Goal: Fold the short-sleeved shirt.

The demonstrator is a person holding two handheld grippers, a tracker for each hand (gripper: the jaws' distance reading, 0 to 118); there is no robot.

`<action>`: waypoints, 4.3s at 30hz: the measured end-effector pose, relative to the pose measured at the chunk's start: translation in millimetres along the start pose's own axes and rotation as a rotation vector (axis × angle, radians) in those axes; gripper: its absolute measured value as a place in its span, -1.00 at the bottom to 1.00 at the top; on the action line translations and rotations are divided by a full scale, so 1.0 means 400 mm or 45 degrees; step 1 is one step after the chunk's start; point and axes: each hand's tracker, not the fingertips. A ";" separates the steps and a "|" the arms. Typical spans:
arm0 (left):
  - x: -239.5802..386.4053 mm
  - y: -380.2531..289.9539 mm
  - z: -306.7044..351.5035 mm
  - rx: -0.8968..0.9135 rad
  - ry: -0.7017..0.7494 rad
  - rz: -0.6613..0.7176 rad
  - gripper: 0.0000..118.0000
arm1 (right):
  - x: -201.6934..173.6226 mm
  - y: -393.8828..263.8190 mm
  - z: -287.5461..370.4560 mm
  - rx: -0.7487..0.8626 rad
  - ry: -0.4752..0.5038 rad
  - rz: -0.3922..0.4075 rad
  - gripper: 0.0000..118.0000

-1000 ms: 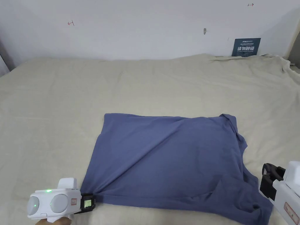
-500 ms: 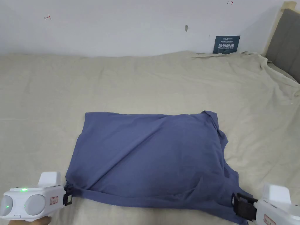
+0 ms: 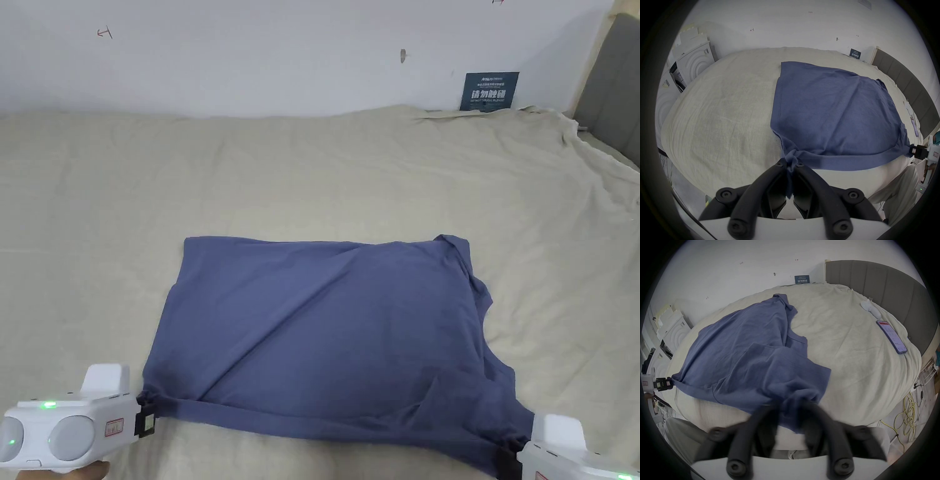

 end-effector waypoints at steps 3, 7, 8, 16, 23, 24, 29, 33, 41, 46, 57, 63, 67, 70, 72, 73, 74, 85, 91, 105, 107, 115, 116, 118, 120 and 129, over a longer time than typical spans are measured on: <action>-0.001 -0.002 0.004 0.003 -0.003 0.013 -0.94 | -0.015 0.000 0.018 0.021 -0.005 0.043 -0.97; -0.008 -0.001 0.011 0.023 -0.009 0.026 -0.94 | -0.001 0.012 0.056 0.087 0.021 0.027 -0.99; -0.009 0.001 0.017 0.035 -0.012 0.029 -0.94 | -0.002 0.021 0.071 0.114 0.032 0.027 -0.99; -0.022 0.084 0.040 0.128 -0.032 0.080 -0.94 | -0.025 0.182 0.165 0.427 0.046 0.146 -0.99; -0.026 0.208 0.014 0.192 -0.041 0.099 -0.94 | -0.046 0.356 0.107 0.503 0.021 0.195 -0.99; -0.025 0.225 0.004 0.194 -0.042 0.100 -0.94 | -0.055 0.372 0.098 0.505 0.011 0.207 -0.99; -0.014 0.307 -0.096 0.125 -0.025 0.064 -0.94 | -0.073 0.442 -0.013 0.426 -0.012 0.256 -0.99; -0.003 0.334 -0.190 0.031 0.026 -0.012 -0.94 | -0.074 0.462 -0.114 0.302 -0.052 0.268 -0.99; 0.026 0.331 -0.302 -0.074 0.085 -0.064 -0.94 | -0.060 0.458 -0.255 0.137 -0.093 0.158 -0.99; 0.047 0.322 -0.306 -0.084 0.130 -0.130 -0.93 | -0.053 0.447 -0.293 0.072 -0.097 0.125 -0.99; 0.049 0.370 -0.183 0.057 0.102 -0.095 0.96 | -0.061 0.479 -0.107 0.310 -0.017 0.123 0.56; 0.053 0.359 -0.030 0.257 0.034 -0.061 0.97 | -0.083 0.456 0.076 0.506 0.014 0.128 0.56; 0.051 0.312 0.051 0.366 -0.029 0.030 0.96 | -0.093 0.396 0.168 0.583 0.020 0.142 0.56; 0.054 0.257 0.086 0.459 -0.041 0.045 0.81 | -0.097 0.349 0.209 0.631 -0.003 0.149 0.55; 0.053 0.217 0.107 0.515 -0.073 0.033 0.35 | -0.101 0.320 0.232 0.668 -0.002 0.158 0.28; 0.055 0.195 0.119 0.520 -0.096 0.031 -0.15 | -0.103 0.304 0.244 0.688 -0.007 0.159 -0.16; 0.060 0.179 0.119 0.518 -0.094 0.031 -1.00 | -0.103 0.293 0.247 0.698 -0.018 0.167 -1.00; 0.051 0.173 0.087 0.357 -0.067 0.026 -1.00 | -0.084 0.259 0.221 0.675 0.046 0.155 -1.00; 0.005 0.209 -0.046 0.142 -0.069 0.092 -1.00 | -0.098 0.264 0.203 0.647 0.052 0.156 -1.00; -0.018 0.300 -0.246 -0.151 0.030 0.121 0.71 | -0.095 0.284 0.173 0.584 0.020 0.145 -1.00; -0.009 0.295 -0.267 -0.193 0.051 0.128 0.66 | -0.091 0.287 0.165 0.569 0.022 0.139 -1.00; 0.003 0.281 -0.238 -0.190 -0.004 0.066 -0.93 | -0.077 0.298 0.125 0.495 0.018 0.105 -1.00; 0.001 0.283 -0.226 -0.152 -0.017 0.039 -0.94 | -0.073 0.301 0.112 0.476 0.015 0.100 -1.00; 0.000 0.287 -0.199 -0.121 -0.019 0.037 -0.94 | -0.064 0.307 0.080 0.417 0.013 0.074 -1.00; -0.005 0.290 -0.172 -0.075 -0.056 0.032 -0.94 | -0.052 0.306 0.044 0.370 0.011 0.043 -0.89; -0.020 0.294 -0.141 -0.027 -0.095 0.036 -0.94 | -0.041 0.302 -0.140 0.059 -0.041 0.084 0.69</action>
